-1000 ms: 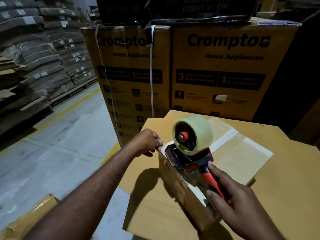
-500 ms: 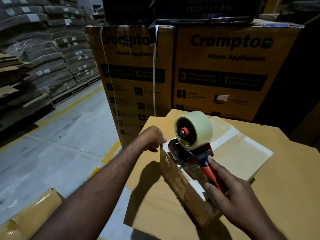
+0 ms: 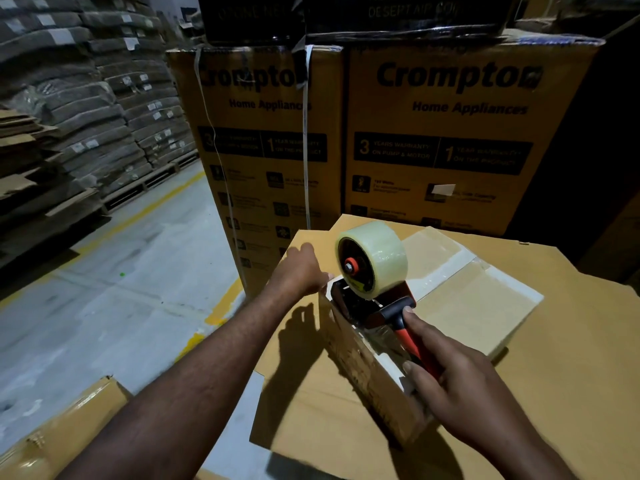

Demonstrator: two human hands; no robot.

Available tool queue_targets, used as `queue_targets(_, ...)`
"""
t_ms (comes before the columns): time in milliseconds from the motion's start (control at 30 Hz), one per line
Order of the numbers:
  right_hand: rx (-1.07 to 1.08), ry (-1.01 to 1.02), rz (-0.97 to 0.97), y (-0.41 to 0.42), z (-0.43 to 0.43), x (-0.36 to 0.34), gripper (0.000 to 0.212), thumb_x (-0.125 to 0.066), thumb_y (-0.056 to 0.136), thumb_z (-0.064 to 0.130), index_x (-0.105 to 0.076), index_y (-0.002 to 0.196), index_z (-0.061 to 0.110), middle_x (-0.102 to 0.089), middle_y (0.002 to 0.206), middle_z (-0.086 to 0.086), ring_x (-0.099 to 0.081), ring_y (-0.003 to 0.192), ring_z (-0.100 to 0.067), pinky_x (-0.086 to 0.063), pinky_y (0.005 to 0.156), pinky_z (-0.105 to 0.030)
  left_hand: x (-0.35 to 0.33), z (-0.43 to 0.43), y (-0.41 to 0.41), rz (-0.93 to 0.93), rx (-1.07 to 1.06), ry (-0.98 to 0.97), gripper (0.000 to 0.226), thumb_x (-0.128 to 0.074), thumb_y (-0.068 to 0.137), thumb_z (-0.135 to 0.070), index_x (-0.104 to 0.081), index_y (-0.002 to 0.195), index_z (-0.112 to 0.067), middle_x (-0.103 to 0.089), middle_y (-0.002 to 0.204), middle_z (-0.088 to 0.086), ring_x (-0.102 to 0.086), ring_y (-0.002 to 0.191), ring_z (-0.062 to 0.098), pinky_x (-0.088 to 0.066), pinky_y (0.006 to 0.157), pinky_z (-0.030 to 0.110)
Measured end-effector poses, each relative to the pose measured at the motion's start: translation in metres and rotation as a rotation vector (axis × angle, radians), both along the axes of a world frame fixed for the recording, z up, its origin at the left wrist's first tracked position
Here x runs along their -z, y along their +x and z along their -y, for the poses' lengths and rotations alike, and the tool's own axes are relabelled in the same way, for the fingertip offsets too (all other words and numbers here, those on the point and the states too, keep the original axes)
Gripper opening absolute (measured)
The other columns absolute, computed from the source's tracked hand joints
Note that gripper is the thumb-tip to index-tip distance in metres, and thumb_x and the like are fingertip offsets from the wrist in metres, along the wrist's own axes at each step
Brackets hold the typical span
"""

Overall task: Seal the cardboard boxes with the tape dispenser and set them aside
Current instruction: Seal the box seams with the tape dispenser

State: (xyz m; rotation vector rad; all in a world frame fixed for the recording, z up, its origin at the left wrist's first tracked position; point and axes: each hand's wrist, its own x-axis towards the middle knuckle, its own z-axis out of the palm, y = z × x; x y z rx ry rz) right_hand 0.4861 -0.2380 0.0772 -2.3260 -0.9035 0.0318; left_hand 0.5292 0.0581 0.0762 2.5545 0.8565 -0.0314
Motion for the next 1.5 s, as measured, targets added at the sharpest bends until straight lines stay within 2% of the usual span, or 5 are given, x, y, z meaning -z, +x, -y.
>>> queue_targets(133,-0.003,-0.092,-0.005,0.0,-0.005,-0.01,0.073,-0.062,0.094,0.035,-0.019,0.149,0.057,-0.061,0.122,0.018,-0.058,0.103,-0.006,-0.046,0.083,-0.024,0.004,0.001,-0.003,0.107,0.152,0.266,0.026,-0.07,0.093,-0.037,-0.067,0.113,-0.02,-0.067,0.108,0.002,-0.062,0.092,0.02,-0.055,0.074,0.037)
queue_targets(267,0.022,-0.144,-0.05,-0.001,-0.008,-0.014,0.071,-0.058,0.096,0.038,-0.017,0.15,0.057,-0.059,0.115,0.02,-0.055,0.093,-0.002,-0.041,0.072,-0.014,0.026,-0.01,-0.003,0.171,-0.003,-0.297,0.019,-0.065,0.098,-0.021,-0.067,0.083,-0.01,-0.066,0.074,0.005,-0.059,0.065,0.022,-0.047,0.059,0.033)
queue_targets(767,0.038,-0.251,-0.126,0.004,-0.018,-0.036,0.068,-0.056,0.095,0.032,-0.018,0.147,0.053,-0.058,0.105,-0.001,-0.058,0.076,-0.012,-0.052,0.067,-0.031,0.034,0.025,-0.031,0.424,0.061,-0.638,0.028,-0.05,0.106,-0.023,-0.074,0.117,-0.016,-0.074,0.103,0.002,-0.066,0.089,0.011,-0.046,0.066,0.024)
queue_targets(1100,-0.014,-0.263,-0.127,-0.011,0.005,-0.045,0.067,-0.053,0.095,0.024,-0.019,0.148,0.046,-0.051,0.095,-0.001,-0.053,0.073,-0.01,-0.044,0.057,-0.028,0.038,0.039,-0.032,0.37,-0.095,-0.439,0.036,-0.05,0.104,-0.028,-0.057,0.072,-0.011,-0.05,0.068,0.003,-0.041,0.066,0.019,-0.028,0.06,0.031)
queue_targets(1500,0.016,-0.28,-0.111,-0.05,0.076,-0.051,0.068,-0.052,0.099,0.026,-0.013,0.15,0.048,-0.044,0.082,0.014,-0.051,0.069,-0.002,-0.037,0.051,-0.02,0.027,0.096,-0.036,0.204,-0.064,0.081,0.051,-0.051,0.104,-0.031,-0.038,0.152,-0.025,-0.017,0.167,0.008,-0.013,0.152,0.039,-0.019,0.113,0.073)
